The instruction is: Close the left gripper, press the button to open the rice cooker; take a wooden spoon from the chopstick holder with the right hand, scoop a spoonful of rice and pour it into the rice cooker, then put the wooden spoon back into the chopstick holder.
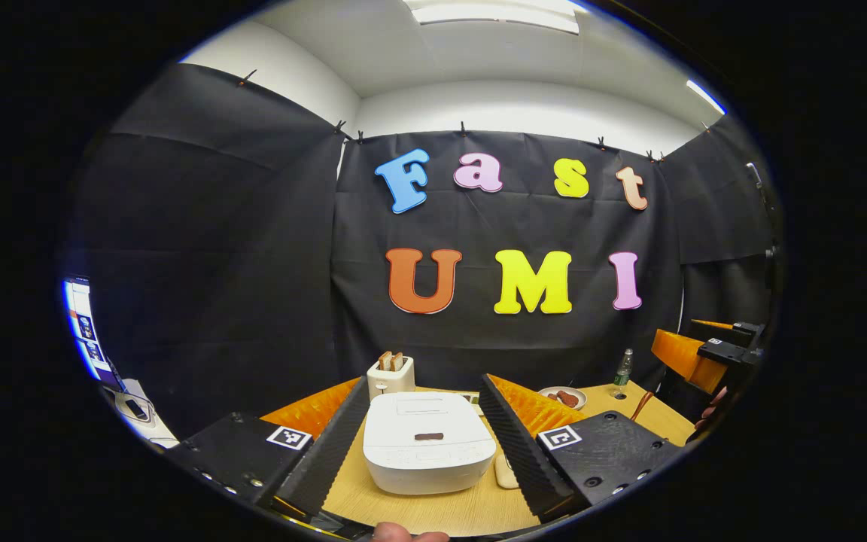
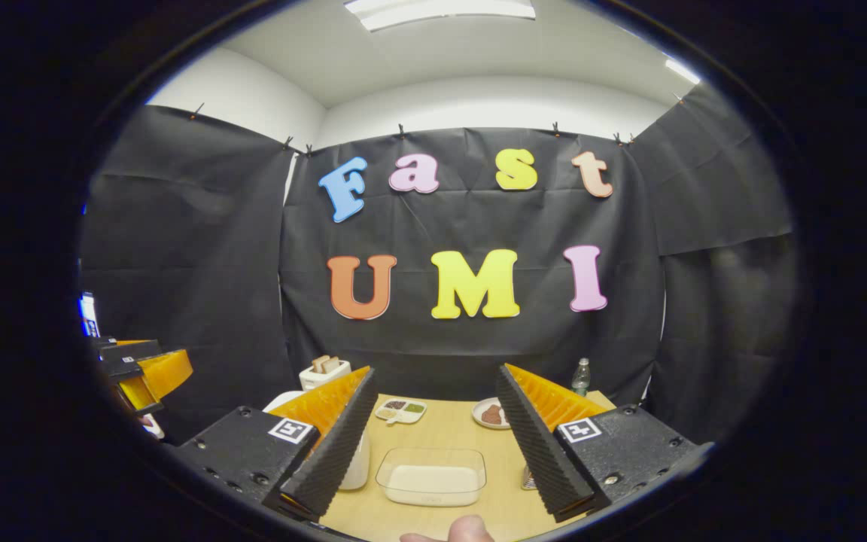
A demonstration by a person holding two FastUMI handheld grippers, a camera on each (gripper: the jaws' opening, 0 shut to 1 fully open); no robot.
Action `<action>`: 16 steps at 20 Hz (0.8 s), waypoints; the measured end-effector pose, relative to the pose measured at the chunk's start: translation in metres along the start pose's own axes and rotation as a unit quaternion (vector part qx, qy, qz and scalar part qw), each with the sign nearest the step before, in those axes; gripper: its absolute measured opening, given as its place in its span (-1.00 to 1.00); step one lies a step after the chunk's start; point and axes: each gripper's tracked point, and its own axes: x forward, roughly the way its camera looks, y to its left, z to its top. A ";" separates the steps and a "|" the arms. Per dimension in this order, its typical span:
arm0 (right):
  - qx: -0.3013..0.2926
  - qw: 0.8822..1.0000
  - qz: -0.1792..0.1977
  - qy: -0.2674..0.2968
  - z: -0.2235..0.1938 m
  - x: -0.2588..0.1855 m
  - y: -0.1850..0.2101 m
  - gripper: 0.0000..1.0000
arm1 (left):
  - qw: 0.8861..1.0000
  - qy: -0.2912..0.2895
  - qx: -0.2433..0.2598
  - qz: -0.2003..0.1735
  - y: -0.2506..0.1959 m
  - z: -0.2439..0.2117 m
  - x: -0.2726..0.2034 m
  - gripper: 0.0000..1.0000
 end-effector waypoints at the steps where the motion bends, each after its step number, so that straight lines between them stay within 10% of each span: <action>1: 0.001 1.000 0.000 0.002 -0.002 0.001 0.000 1.00 | 1.000 0.002 0.001 -0.001 -0.001 -0.001 0.000 0.88; 16: -0.001 0.999 -0.021 0.034 -0.025 0.053 -0.036 1.00 | 0.995 0.098 -0.012 0.013 -0.007 -0.052 0.050 0.87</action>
